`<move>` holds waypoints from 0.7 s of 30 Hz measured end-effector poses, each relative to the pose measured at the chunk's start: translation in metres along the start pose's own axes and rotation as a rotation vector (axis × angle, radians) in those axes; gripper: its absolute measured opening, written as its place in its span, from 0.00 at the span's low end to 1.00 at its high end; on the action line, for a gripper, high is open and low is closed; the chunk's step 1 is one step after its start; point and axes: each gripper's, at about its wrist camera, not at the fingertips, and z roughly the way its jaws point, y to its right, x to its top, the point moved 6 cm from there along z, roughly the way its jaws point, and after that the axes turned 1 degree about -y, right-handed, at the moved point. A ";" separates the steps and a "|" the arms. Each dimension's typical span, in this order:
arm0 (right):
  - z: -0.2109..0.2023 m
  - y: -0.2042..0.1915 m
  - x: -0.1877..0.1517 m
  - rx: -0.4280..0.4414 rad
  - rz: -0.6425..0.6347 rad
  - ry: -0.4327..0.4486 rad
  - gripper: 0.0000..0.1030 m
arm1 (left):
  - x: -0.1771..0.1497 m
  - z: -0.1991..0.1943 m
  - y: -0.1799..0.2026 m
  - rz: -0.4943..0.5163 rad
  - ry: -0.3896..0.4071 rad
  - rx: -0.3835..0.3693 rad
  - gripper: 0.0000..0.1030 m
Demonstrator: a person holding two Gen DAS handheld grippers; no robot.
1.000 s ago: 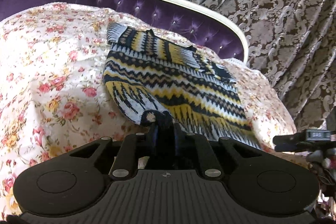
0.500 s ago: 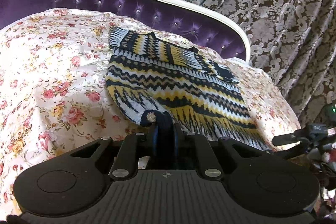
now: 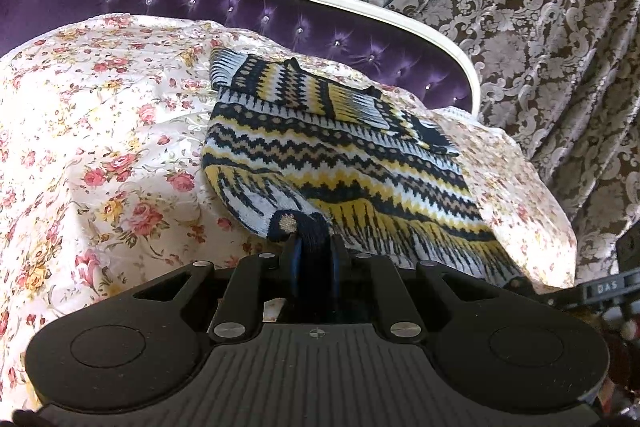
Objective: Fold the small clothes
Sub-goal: 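Grasp the hem with both grippers and fold it up toward the collar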
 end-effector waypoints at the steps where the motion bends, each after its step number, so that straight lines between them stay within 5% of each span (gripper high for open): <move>1: -0.002 0.001 -0.001 -0.003 0.003 0.013 0.36 | 0.000 0.000 -0.001 0.000 -0.001 0.001 0.13; 4: -0.010 0.000 -0.001 -0.019 -0.005 0.060 0.19 | 0.000 0.000 -0.002 -0.002 -0.001 0.004 0.13; 11: -0.036 -0.010 0.020 0.050 -0.021 0.215 0.17 | 0.015 -0.005 0.005 0.022 0.029 -0.004 0.13; 21: -0.061 -0.029 0.087 0.107 -0.061 0.411 0.17 | 0.077 -0.001 0.016 0.095 0.128 -0.032 0.07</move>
